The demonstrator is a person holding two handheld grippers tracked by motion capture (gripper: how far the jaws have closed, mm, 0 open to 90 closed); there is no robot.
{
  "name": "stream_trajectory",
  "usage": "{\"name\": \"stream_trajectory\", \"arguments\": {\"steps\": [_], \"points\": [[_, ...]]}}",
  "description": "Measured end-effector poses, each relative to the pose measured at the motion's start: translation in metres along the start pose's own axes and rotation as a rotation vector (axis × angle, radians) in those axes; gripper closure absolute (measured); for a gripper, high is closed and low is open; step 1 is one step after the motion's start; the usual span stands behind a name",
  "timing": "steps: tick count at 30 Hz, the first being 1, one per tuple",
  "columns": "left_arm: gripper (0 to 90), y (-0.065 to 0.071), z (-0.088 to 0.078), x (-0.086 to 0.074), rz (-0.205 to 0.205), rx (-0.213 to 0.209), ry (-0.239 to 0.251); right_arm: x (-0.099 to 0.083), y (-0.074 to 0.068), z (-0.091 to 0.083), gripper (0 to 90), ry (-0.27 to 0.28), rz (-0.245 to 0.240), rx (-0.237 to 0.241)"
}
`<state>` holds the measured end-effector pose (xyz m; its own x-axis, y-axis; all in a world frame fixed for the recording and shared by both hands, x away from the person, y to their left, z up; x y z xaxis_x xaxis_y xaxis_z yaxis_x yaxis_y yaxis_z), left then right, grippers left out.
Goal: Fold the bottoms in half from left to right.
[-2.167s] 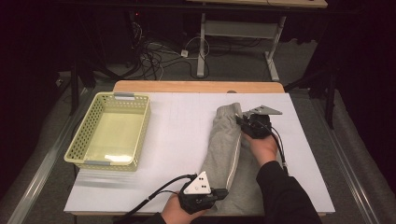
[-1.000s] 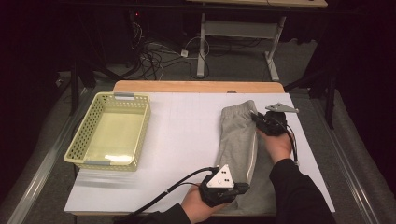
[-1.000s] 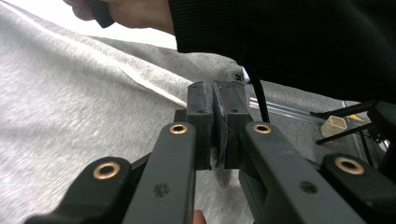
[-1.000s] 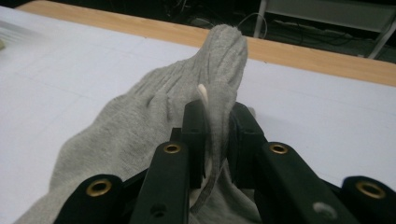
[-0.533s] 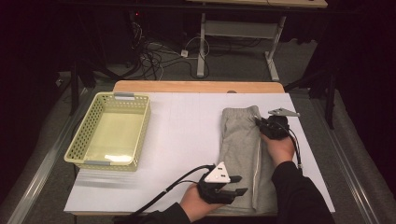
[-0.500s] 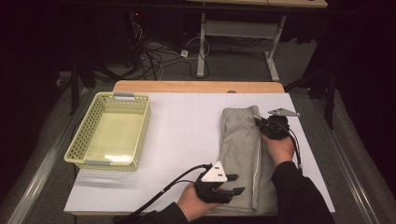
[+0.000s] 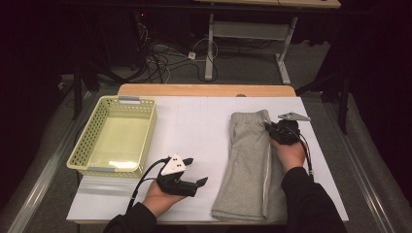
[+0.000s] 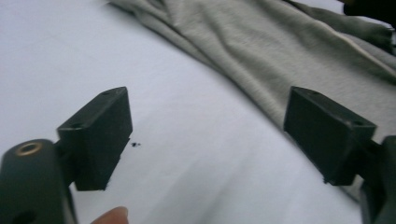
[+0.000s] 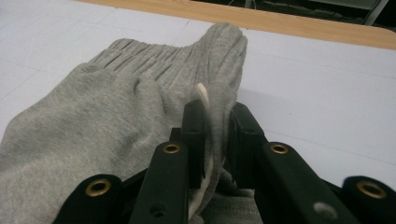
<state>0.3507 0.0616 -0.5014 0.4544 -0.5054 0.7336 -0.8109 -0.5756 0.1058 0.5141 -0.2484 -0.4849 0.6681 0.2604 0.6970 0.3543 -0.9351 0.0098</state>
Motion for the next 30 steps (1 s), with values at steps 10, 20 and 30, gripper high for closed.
{"name": "stream_trajectory", "arguments": {"steps": [10,20,30], "points": [[0.1,-0.013,0.001,-0.006,-0.037,0.012,0.029,-0.001,0.000,0.003,78.5,-0.014,-0.006,-0.015],[0.0,-0.015,0.002,-0.011,-0.060,-0.019,0.067,0.009,0.008,-0.007,76.9,0.002,-0.005,-0.033],[0.0,-0.010,0.002,-0.012,-0.014,0.002,0.078,-0.020,0.000,-0.043,57.0,0.022,0.008,0.004]]}}
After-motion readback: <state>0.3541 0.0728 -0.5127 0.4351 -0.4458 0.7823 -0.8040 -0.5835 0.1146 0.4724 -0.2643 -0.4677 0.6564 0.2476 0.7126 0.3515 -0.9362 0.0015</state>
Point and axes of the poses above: each handheld gripper's, and its own axes: z roughly forward along the jaws, x roughly out of its top, y roughly to its right, the point moved 7 cm from there along z, roughly forward along the jaws, and after that the axes turned 12 degrees about -y, right-handed, at the moved point
